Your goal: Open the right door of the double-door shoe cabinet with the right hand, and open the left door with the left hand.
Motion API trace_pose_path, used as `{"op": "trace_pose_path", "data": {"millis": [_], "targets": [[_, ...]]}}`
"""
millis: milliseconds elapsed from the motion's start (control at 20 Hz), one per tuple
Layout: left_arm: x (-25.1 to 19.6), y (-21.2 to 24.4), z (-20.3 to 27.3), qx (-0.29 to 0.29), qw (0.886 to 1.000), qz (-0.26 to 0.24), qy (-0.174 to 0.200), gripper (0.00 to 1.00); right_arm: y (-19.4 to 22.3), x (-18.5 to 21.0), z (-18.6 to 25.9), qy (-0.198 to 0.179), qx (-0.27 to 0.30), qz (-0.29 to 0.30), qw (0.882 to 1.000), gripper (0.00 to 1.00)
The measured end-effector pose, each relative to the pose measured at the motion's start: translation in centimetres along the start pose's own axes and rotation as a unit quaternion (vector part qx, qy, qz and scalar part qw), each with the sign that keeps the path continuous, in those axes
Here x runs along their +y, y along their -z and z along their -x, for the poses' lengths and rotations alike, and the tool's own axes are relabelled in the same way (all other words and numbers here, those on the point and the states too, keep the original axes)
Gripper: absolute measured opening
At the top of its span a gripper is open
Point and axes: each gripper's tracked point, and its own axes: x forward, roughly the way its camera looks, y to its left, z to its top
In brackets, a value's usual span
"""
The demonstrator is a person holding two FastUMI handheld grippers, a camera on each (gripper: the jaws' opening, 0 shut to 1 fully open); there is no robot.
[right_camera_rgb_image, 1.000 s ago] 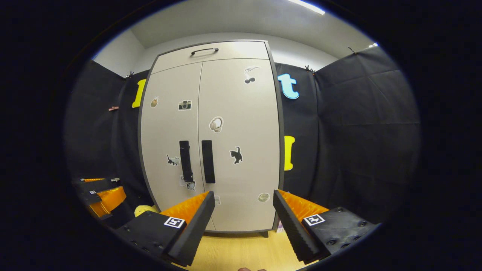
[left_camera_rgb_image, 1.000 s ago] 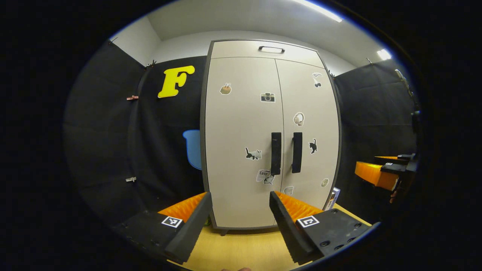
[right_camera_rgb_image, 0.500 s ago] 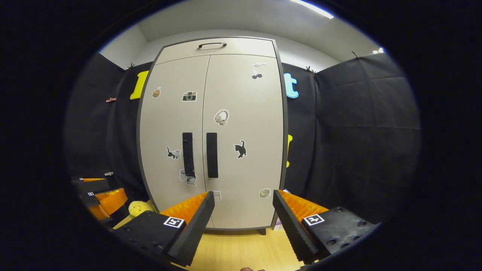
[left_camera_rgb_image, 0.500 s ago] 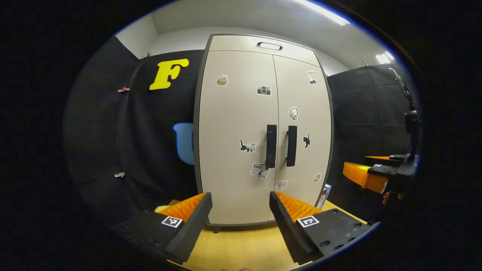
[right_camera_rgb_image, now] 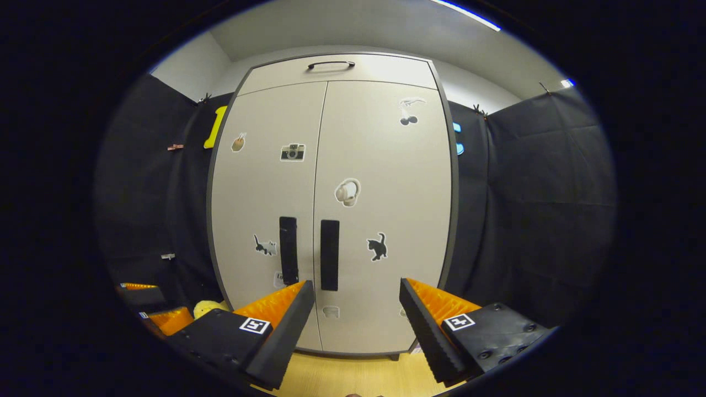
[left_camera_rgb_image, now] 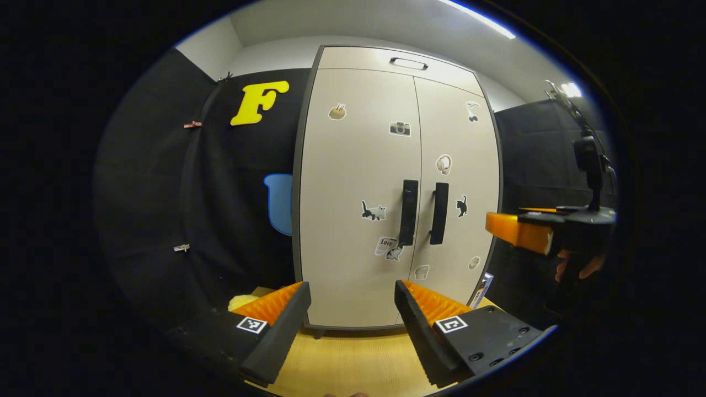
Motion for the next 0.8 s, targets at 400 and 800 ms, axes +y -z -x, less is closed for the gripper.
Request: {"op": "trace_pose_path", "data": {"millis": [400, 800], "targets": [[2.4, 0.4, 0.2, 0.005, 0.999, 0.0, -0.036, 0.95, -0.4, 2.4, -7.7, -0.021, 0.015, -0.027, 0.999, 0.98], [4.2, 1.6, 0.3, 0.029, 0.997, 0.02, -0.066, 0.95, 4.7, 3.6, -13.3, -0.019, 0.078, -0.011, 0.997, 0.98]]}}
